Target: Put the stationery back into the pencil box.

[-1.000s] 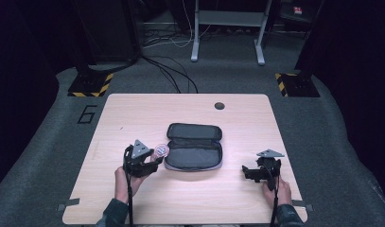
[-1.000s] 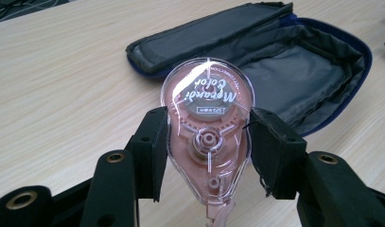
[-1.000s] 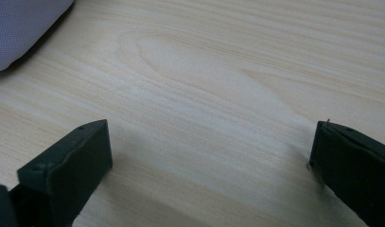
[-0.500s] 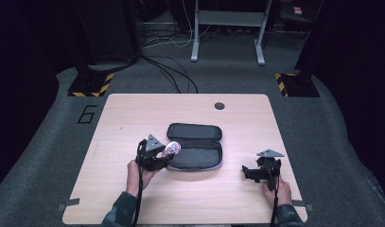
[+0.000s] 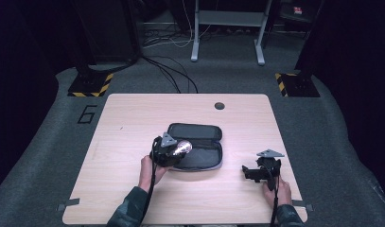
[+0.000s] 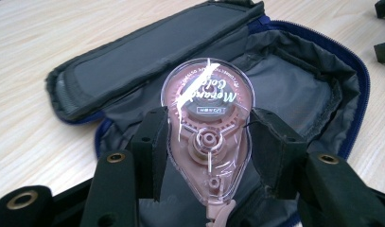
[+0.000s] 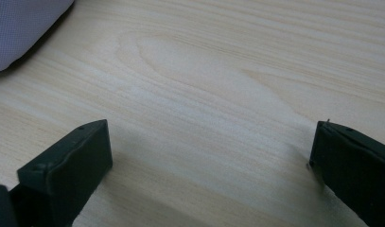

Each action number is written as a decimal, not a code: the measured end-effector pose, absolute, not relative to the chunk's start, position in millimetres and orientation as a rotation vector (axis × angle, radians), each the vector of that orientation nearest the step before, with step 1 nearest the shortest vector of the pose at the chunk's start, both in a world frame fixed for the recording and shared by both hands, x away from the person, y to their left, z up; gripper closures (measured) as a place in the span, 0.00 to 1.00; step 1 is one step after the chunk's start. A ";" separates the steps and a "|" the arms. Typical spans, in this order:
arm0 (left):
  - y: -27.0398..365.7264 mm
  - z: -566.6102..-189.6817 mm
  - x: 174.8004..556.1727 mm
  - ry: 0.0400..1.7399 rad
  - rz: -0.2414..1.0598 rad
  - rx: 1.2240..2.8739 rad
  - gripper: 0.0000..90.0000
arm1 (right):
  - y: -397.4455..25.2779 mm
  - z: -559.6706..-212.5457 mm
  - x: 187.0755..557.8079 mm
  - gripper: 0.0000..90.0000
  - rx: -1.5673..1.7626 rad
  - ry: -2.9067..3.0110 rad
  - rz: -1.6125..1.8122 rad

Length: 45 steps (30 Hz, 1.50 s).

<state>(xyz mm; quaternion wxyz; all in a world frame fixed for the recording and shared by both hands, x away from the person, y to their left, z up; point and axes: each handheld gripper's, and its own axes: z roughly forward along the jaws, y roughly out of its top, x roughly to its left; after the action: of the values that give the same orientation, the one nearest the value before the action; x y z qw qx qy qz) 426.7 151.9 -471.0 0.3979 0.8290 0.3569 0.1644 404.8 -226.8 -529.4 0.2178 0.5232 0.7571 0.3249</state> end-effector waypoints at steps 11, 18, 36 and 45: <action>129.1 -486.1 438.6 0.894 0.373 2.159 0.55 | -226.8 -529.4 404.8 0.00 1.449 2.096 0.900; 120.9 -493.2 442.6 0.950 0.371 2.204 0.55 | -226.9 -529.5 404.8 0.00 1.448 2.097 0.900; 135.2 -476.3 432.3 0.958 0.371 2.151 0.25 | -226.8 -529.4 404.7 0.00 1.449 2.096 0.900; 171.6 -456.8 402.0 0.955 0.448 2.090 0.17 | -226.8 -529.4 404.7 0.00 1.449 2.096 0.900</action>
<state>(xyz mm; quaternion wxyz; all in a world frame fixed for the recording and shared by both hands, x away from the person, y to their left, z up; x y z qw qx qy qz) 402.0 171.6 -456.8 0.3898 0.8221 0.3757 0.1761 404.7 -226.8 -529.4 0.2178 0.5232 0.7571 0.3250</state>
